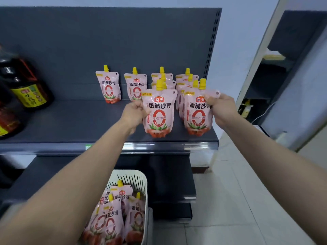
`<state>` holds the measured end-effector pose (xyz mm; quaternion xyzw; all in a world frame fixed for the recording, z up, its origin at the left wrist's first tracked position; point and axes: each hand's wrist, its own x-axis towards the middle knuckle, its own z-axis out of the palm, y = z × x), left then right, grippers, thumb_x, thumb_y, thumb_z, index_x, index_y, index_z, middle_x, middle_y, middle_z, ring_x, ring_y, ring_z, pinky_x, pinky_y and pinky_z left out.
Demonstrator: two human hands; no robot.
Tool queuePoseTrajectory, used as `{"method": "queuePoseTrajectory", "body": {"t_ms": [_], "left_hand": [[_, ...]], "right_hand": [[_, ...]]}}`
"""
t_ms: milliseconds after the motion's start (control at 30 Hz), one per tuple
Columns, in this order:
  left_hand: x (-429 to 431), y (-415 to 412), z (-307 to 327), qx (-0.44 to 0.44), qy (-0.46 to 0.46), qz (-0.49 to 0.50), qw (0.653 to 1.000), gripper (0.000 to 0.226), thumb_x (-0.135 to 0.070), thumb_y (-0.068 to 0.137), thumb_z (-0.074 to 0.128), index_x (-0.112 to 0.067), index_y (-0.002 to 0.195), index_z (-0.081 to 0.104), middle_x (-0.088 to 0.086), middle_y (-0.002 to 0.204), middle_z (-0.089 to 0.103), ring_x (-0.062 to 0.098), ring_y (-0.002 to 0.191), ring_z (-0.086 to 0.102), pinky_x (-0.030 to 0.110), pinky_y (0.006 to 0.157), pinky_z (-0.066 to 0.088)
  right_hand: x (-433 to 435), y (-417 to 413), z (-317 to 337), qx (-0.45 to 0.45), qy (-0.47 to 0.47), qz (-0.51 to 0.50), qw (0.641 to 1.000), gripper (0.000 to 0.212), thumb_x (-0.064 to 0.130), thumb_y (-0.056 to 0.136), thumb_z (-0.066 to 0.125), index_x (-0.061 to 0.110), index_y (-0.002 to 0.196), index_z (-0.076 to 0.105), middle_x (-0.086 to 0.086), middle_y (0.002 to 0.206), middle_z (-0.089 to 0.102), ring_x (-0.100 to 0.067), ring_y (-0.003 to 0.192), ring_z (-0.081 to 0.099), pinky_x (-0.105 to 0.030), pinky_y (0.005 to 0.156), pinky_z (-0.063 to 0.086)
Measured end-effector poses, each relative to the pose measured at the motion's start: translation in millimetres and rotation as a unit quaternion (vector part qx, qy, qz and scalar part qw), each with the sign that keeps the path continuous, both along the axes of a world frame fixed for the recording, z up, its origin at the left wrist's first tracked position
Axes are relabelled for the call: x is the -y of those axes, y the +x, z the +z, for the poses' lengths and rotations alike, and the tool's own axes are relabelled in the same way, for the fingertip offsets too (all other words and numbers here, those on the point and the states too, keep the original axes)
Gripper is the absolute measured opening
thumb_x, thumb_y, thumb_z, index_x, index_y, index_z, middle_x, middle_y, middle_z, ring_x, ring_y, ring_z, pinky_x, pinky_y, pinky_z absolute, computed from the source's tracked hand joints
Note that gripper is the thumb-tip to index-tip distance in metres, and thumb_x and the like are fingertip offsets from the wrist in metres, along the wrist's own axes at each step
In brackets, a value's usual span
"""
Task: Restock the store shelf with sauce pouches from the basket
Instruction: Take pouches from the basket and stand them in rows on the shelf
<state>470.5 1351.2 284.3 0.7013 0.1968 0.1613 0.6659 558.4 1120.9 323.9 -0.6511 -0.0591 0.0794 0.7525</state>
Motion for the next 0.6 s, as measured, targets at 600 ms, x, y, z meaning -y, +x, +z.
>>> {"method": "queuePoseTrajectory", "body": {"t_ms": [600], "left_hand": [[13.1,44.0,-43.0,-0.029,0.004,0.033,0.999,0.024,0.003,0.090,0.053,-0.011,0.070,0.053,0.007,0.080,0.065,0.024,0.084,0.061,0.039,0.078,0.053]], "right_hand": [[10.2,56.5,-57.2,-0.026,0.009,0.078,0.997,0.013,0.005,0.092,0.055,0.010,0.096,0.066,-0.008,0.096,0.072,-0.023,0.086,0.070,-0.042,0.076,0.056]]}}
